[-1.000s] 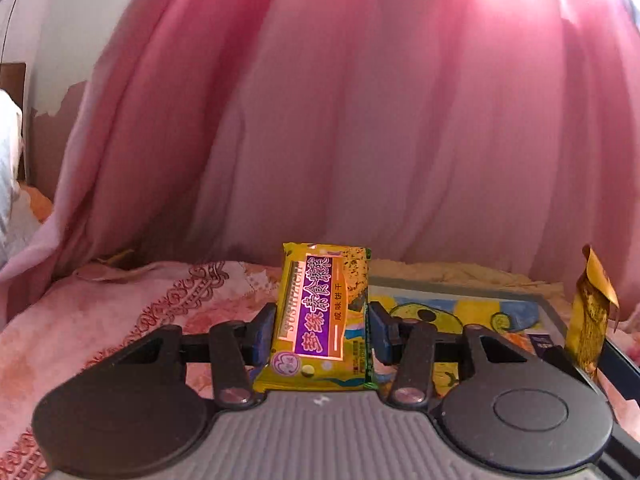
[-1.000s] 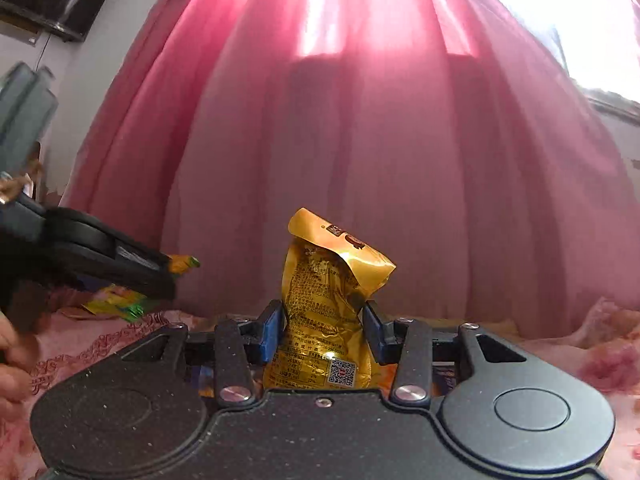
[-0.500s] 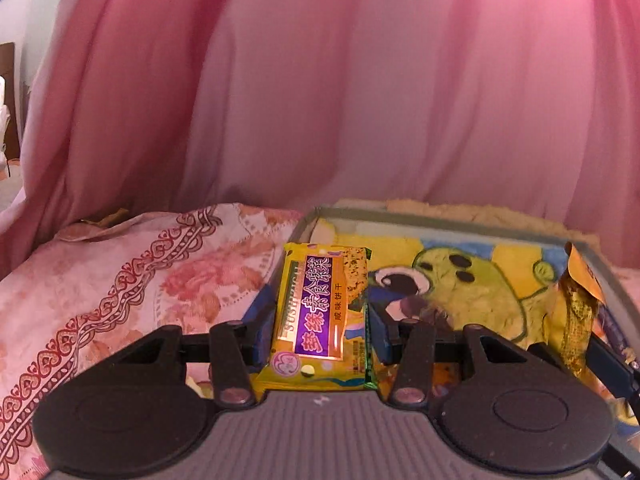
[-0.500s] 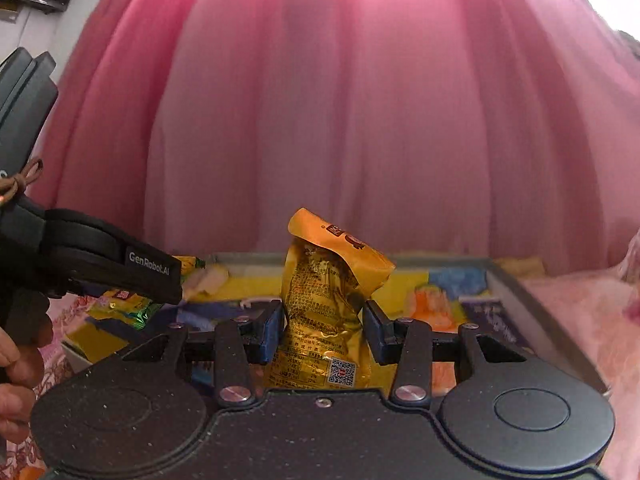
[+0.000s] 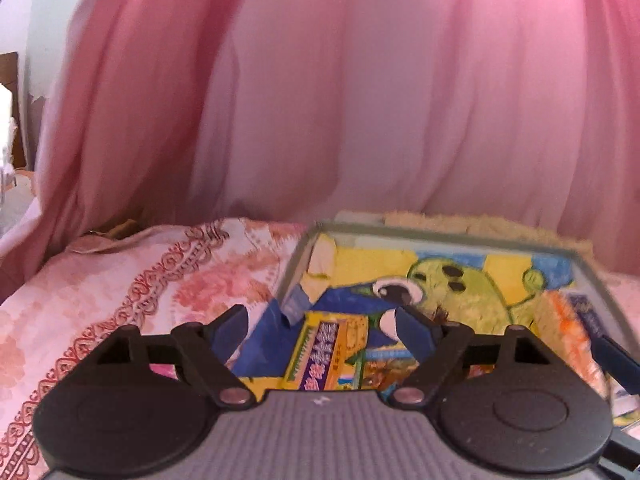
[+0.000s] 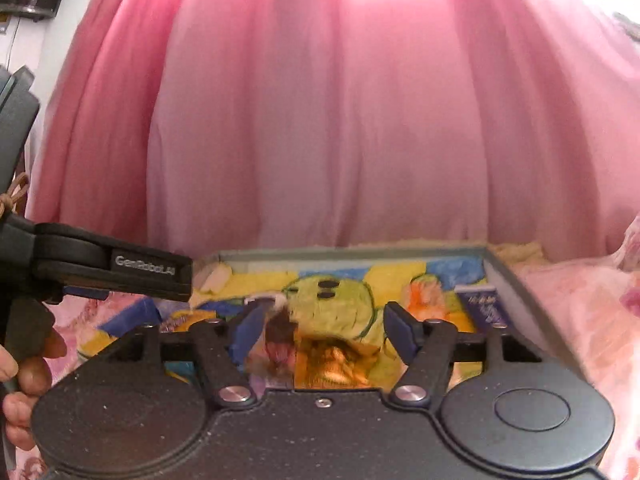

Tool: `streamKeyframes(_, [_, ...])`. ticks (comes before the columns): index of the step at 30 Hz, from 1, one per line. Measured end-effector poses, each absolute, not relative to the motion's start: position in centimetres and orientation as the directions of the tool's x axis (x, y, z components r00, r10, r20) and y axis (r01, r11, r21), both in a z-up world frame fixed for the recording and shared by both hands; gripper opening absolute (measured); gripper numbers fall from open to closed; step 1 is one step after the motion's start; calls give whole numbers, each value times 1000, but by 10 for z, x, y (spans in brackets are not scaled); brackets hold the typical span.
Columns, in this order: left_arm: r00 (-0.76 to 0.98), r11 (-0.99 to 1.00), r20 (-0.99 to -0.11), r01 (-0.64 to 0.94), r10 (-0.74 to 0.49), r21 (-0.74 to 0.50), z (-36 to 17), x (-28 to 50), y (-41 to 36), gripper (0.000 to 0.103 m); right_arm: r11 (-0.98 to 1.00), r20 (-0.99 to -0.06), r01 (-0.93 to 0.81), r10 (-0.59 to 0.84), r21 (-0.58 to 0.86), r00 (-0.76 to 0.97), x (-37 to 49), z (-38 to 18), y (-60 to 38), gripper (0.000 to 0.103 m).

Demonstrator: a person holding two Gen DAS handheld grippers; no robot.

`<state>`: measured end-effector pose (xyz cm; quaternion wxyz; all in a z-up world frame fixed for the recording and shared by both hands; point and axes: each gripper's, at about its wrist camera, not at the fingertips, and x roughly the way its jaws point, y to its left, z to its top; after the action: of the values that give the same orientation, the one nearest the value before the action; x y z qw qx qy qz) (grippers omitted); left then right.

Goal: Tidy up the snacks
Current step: 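Carry both snacks over the grey tray and open both tools inside, then lift both open tools away from the tray back toward the remaining snacks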

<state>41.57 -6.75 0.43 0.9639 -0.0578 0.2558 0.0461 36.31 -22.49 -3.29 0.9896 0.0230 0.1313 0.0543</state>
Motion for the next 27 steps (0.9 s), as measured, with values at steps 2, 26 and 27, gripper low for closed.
streamKeyframes(2, [875,985,-481,-127,58,-113,17,407,-63,92,994,-231,-93,103,57,967,354,-21,-229,76])
streamKeyframes(26, [951,992,-307,-69,34,-104,91,241,-58,102,998,-62,48,-45,50,997,197,63,-273,102])
streamKeyframes(27, [954,993,-299,-60,28,-99,90,232,-59,102,997,-65,57,-54,47,996,190,63,-274,102])
